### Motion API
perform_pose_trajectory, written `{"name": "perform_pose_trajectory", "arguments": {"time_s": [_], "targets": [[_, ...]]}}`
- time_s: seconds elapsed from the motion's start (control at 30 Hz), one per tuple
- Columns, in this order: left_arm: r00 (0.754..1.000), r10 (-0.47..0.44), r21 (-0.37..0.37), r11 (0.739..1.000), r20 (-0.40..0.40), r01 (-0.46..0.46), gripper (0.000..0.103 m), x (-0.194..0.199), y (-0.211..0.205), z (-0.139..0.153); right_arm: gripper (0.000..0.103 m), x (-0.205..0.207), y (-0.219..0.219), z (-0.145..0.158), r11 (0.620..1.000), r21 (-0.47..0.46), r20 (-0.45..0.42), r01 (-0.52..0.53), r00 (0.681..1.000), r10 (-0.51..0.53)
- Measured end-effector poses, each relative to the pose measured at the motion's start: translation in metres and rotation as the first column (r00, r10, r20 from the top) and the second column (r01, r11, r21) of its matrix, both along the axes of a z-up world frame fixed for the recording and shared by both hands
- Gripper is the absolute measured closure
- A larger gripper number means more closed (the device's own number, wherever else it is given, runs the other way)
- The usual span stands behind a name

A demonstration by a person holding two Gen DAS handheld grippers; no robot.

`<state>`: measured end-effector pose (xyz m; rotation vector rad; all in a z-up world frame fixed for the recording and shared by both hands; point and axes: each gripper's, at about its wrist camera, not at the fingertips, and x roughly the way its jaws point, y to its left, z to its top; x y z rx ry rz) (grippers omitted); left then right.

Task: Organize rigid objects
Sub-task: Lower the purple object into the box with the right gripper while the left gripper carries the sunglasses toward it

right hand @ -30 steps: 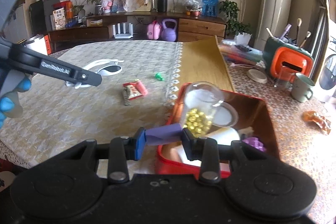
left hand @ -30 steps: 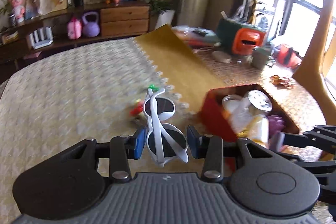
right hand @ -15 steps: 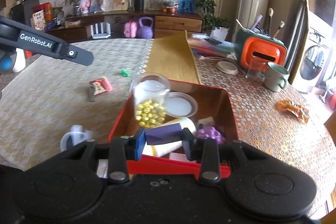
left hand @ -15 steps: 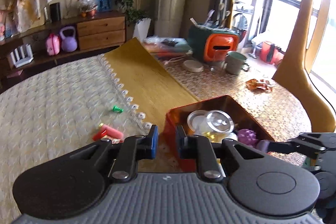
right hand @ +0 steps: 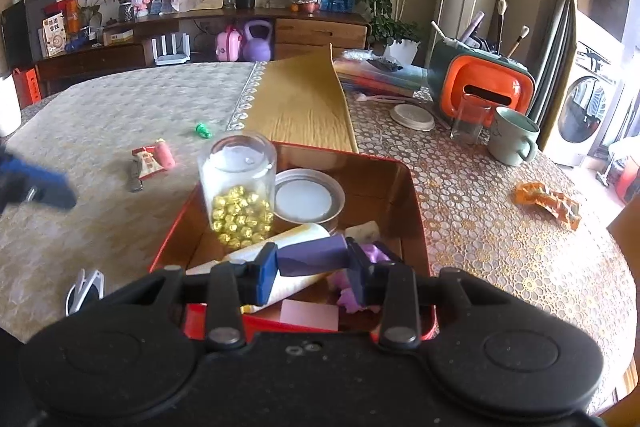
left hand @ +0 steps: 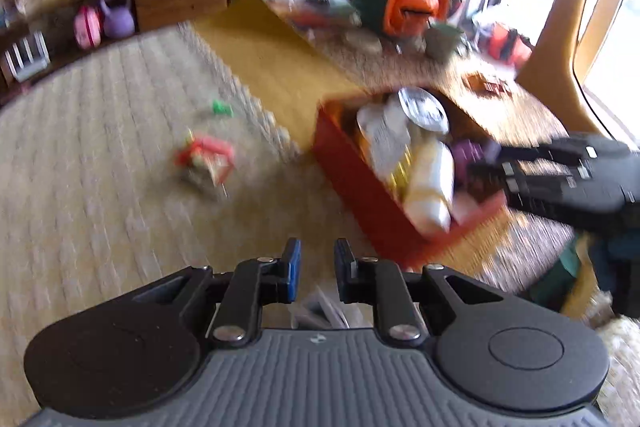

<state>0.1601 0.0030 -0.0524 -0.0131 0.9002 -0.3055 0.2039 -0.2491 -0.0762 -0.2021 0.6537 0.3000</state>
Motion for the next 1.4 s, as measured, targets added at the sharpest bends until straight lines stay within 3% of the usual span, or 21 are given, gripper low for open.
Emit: {"name": "perform_pose_trajectory", "arguments": {"time_s": [0.17, 0.2, 0.3, 0.33, 0.57, 0.7, 0.87, 0.93, 1.17, 1.4], "targets": [[0.997, -0.021, 0.014, 1.0, -0.072, 0.022, 0.081, -0.021, -0.008, -0.021, 0.067, 0.0, 0.002, -0.002, 1.0, 0.001, -0.004, -0.003, 1.0, 0.003], [0.996, -0.016, 0.012, 1.0, -0.085, 0.017, 0.073, -0.023, -0.009, -0.024, 0.067, 0.0, 0.002, -0.002, 1.0, 0.001, -0.003, -0.004, 1.0, 0.004], [0.995, 0.01, 0.006, 1.0, -0.1, -0.009, 0.031, -0.026, -0.014, -0.032, 0.067, 0.0, 0.001, -0.002, 1.0, 0.003, 0.0, -0.008, 1.0, 0.008], [0.996, 0.022, 0.008, 1.0, -0.085, -0.021, 0.03, -0.027, -0.015, -0.033, 0.067, 0.0, 0.001, -0.002, 1.0, 0.003, -0.001, -0.008, 1.0, 0.008], [0.978, 0.11, 0.028, 0.994, -0.179, -0.107, 0.03, -0.01, -0.033, -0.052, 0.067, 0.002, -0.002, -0.003, 1.0, 0.013, -0.005, -0.003, 1.0, 0.003], [0.972, 0.158, 0.107, 0.984, -0.173, -0.141, 0.031, -0.008, -0.041, -0.063, 0.067, 0.002, -0.004, -0.003, 1.0, 0.022, -0.001, -0.003, 1.0, 0.003], [0.975, 0.181, 0.15, 0.976, -0.132, -0.161, 0.046, -0.01, -0.045, -0.069, 0.067, 0.002, -0.006, -0.003, 1.0, 0.031, 0.004, -0.005, 1.0, 0.005], [0.975, 0.187, 0.151, 0.974, -0.117, -0.169, 0.062, -0.009, -0.045, -0.067, 0.067, 0.002, -0.006, -0.004, 1.0, 0.029, 0.003, -0.005, 1.0, 0.005], [0.98, 0.177, 0.145, 0.976, -0.089, -0.163, 0.062, -0.006, -0.046, -0.065, 0.067, 0.003, -0.008, -0.007, 1.0, 0.031, -0.006, 0.0, 1.0, 0.0], [0.977, 0.202, 0.065, 0.978, -0.062, -0.198, 0.062, -0.002, -0.032, -0.049, 0.067, 0.005, -0.013, -0.009, 1.0, 0.025, -0.008, 0.008, 1.0, -0.008]]}}
